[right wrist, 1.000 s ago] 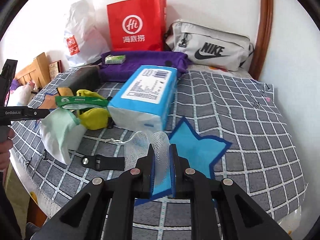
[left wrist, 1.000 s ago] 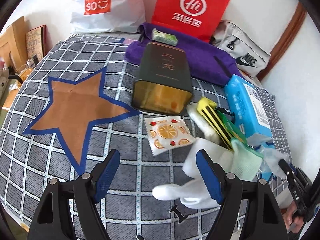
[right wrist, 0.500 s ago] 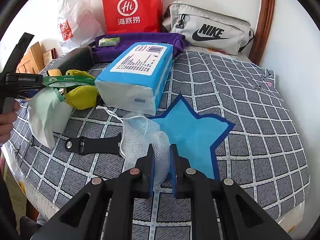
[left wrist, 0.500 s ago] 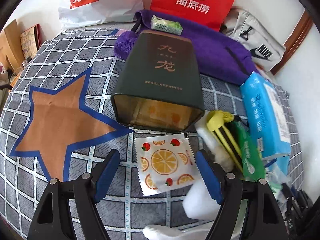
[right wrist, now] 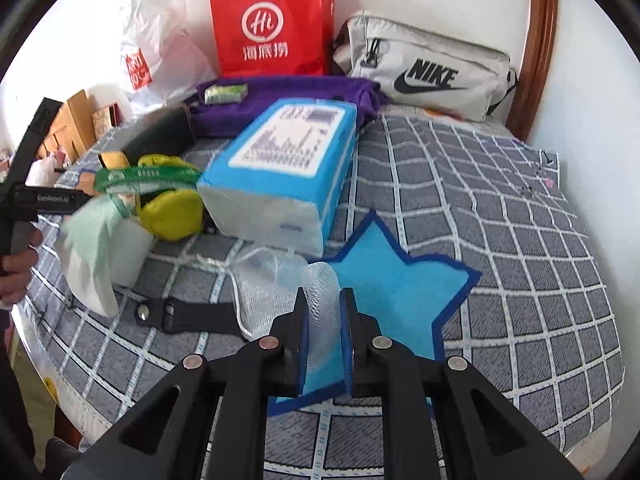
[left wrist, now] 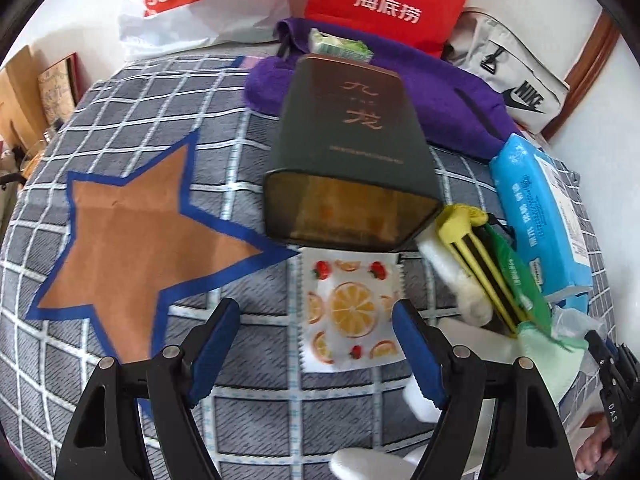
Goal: Organize soft objects
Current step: 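Grasp the orange-print packet with the left tool while the right tool holds the mesh bag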
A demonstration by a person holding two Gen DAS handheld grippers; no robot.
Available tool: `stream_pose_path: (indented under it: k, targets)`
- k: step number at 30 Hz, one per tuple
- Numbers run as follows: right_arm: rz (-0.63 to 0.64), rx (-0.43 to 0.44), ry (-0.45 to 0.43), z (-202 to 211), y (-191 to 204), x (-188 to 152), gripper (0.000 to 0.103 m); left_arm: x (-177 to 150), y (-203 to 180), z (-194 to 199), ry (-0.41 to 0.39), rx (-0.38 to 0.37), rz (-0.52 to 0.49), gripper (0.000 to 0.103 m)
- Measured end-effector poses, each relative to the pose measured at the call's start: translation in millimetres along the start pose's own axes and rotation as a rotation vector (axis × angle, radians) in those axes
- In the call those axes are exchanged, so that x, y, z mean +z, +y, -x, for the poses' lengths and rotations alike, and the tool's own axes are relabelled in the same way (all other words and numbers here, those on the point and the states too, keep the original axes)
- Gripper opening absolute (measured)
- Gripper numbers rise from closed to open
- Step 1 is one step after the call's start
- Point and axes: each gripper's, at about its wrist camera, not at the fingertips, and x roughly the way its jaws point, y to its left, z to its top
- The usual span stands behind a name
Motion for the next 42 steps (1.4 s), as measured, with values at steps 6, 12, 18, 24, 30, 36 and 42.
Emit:
stream_pose_path:
  k: [6,12,18,24,30,36,42]
  targets:
    - [0.004,0.016,-0.074,25.5,-1.0,12.5,0.013,4.3,-25.1,-15.6,-0.031,0.123,-0.101,0.086]
    - [0.003,-0.011,-0.074,31.2,-5.3,12.7,0.013,5.6,-11.7,-11.8,-0.021,0.141,-0.079,0.090]
    - [-0.008,-0.006,-0.051,23.8,-7.2,8.5,0.013,-4.6,9.2,-1.7,-0.010,0.129,-0.057,0.088]
    - [0.000,0.006,-0.059,24.4,-2.3,11.9,0.013,-18.9,9.1,7.6,0.006,0.093,-0.064,0.088]
    - [0.004,0.008,-0.069,30.5,-0.8,13.6,0.014,-30.9,4.6,9.4,-0.012,0.139,-0.052,0.088]
    - [0.004,0.018,-0.069,32.9,2.4,14.9,0.014,-31.7,-4.1,8.1,-0.047,0.175,-0.049,0.079]
    - [0.011,0.029,-0.108,49.3,5.6,24.2,0.014,-30.4,-12.6,9.8,-0.065,0.166,-0.074,0.056]
